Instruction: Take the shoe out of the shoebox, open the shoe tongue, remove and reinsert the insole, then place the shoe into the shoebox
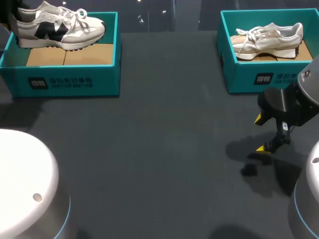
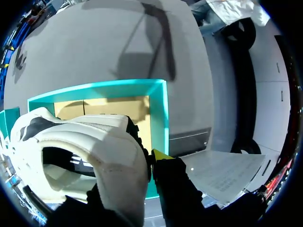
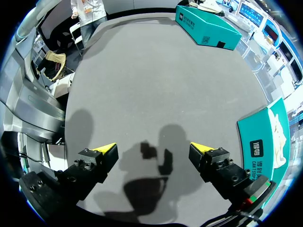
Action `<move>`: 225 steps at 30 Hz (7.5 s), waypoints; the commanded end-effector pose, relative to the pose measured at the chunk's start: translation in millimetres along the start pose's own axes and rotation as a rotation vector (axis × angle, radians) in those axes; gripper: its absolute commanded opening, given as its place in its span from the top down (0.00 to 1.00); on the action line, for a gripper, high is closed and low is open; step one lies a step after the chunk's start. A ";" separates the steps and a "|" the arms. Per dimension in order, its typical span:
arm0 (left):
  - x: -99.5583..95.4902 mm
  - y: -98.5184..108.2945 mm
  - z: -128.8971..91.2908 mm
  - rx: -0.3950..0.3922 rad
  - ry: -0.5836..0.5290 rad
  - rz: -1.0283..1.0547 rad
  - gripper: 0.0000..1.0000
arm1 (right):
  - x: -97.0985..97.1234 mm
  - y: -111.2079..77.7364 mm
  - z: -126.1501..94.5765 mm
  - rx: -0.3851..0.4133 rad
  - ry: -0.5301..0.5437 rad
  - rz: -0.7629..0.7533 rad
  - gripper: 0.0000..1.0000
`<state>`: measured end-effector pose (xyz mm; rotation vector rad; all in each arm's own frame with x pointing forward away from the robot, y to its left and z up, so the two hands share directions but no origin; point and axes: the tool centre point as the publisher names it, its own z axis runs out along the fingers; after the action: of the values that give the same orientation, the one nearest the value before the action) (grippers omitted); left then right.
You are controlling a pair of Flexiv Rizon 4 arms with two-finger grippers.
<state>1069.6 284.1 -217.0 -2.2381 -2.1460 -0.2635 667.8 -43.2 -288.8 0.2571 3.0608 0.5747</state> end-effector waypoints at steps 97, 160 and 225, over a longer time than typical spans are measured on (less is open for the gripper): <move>-20.0 -36.9 151.6 0.140 0.127 0.097 0.83 | 0.8 -0.4 0.2 0.001 -0.001 0.000 0.00; 2.1 -53.3 -48.0 0.097 -0.030 -0.005 0.00 | 0.8 -0.4 0.2 0.001 -0.001 0.000 0.00; 2.1 -53.3 -48.0 0.097 -0.030 -0.005 0.00 | -240.2 -7.0 -131.3 0.121 -0.127 0.690 0.00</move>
<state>1013.7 281.9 -174.5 -2.1956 -2.1300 -0.1172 895.8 -137.3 -172.7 1.3152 2.8228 0.3628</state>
